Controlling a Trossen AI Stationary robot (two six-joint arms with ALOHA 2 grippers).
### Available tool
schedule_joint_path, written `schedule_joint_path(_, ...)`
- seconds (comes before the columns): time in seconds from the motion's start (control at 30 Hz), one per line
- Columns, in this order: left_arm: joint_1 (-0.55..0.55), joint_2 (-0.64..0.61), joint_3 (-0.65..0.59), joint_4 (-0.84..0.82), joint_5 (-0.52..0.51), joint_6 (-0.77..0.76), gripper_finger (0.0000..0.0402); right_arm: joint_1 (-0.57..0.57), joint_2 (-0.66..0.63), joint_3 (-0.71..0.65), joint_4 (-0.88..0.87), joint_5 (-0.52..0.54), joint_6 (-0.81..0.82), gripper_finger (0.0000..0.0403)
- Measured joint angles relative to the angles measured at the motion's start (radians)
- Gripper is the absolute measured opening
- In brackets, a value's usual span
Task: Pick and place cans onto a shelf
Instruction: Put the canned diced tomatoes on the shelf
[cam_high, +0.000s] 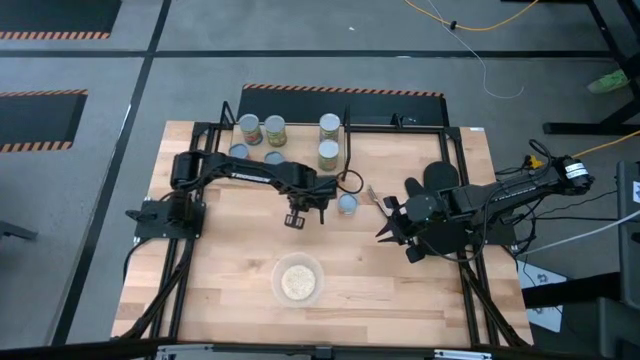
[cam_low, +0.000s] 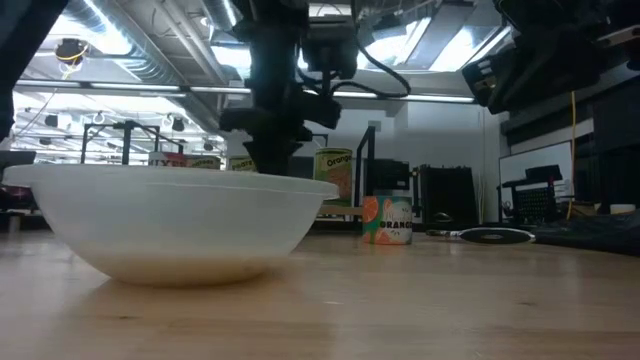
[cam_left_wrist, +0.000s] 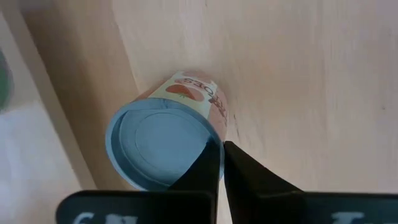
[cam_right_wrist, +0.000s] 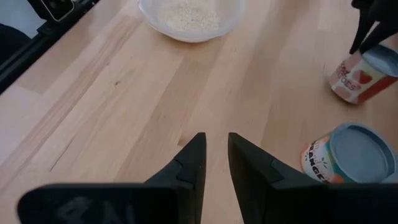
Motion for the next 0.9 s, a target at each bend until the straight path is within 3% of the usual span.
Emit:
schedule_joint_path(0.17,0.0,0.005,0.0,0.015,-0.003,-0.001,0.0012,0.0,0.001,0.0,-0.002,0.0,0.0,0.0072)
schedule_joint_path(0.47,0.0,0.005,0.0,0.019,-0.003,-0.002,0.0057,0.0,0.001,0.0,-0.003,0.0,0.0,0.0072)
schedule_joint_path(0.7,-0.01,-0.001,0.0,0.015,-0.003,-0.057,0.0058,0.0,0.001,0.0,-0.003,0.0,0.0,0.0072)
schedule_joint_path(0.9,-0.036,-0.082,0.0,0.01,-0.004,-0.096,0.006,0.0,0.001,0.0,-0.004,0.0,0.0,0.0072)
